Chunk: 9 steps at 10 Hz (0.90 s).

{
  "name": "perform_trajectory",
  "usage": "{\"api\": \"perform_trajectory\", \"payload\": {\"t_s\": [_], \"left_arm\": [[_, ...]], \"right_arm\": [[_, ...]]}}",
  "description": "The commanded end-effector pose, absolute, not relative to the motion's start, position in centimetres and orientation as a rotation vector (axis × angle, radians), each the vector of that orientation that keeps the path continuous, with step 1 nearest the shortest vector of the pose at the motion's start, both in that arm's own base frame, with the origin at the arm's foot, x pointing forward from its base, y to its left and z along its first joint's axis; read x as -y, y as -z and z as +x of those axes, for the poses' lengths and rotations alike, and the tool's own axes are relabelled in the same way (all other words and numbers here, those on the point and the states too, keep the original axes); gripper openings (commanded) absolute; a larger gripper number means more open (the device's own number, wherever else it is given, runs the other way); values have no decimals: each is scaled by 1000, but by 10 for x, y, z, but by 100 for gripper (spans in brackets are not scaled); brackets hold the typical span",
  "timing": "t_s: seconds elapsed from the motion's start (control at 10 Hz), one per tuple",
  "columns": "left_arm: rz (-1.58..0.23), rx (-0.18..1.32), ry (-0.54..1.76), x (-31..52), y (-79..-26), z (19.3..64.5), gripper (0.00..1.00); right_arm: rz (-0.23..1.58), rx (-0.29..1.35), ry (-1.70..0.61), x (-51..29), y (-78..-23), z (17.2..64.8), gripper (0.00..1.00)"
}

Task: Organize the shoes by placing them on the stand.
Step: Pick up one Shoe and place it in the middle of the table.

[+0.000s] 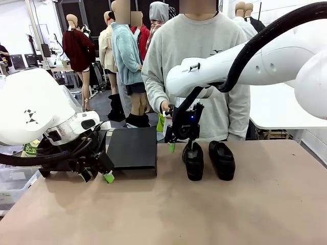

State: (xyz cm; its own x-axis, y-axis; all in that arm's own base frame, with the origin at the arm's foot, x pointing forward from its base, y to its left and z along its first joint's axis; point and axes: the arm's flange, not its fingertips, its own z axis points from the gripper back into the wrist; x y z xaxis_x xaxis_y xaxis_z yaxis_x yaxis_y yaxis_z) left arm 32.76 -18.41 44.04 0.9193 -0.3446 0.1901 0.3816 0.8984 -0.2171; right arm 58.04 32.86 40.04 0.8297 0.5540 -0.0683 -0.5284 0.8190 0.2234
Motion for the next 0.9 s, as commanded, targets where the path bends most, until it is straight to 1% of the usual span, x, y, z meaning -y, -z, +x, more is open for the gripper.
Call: {"api": "perform_trajectory", "payload": {"t_s": [0.0, 0.2, 0.5, 0.8], "left_arm": [[-262, 141, 376, 183, -439, 326, 100], [-262, 141, 376, 183, -439, 326, 100], [-262, 141, 376, 183, -439, 326, 100], [-262, 141, 376, 183, -439, 326, 100]], "right_arm": [[173, -159, -533, -337, -402, 585, 100], [128, -158, -467, -339, -400, 583, 100], [53, -94, -355, -338, -389, 576, 100], [21, -70, -284, -339, -376, 577, 100]]}}
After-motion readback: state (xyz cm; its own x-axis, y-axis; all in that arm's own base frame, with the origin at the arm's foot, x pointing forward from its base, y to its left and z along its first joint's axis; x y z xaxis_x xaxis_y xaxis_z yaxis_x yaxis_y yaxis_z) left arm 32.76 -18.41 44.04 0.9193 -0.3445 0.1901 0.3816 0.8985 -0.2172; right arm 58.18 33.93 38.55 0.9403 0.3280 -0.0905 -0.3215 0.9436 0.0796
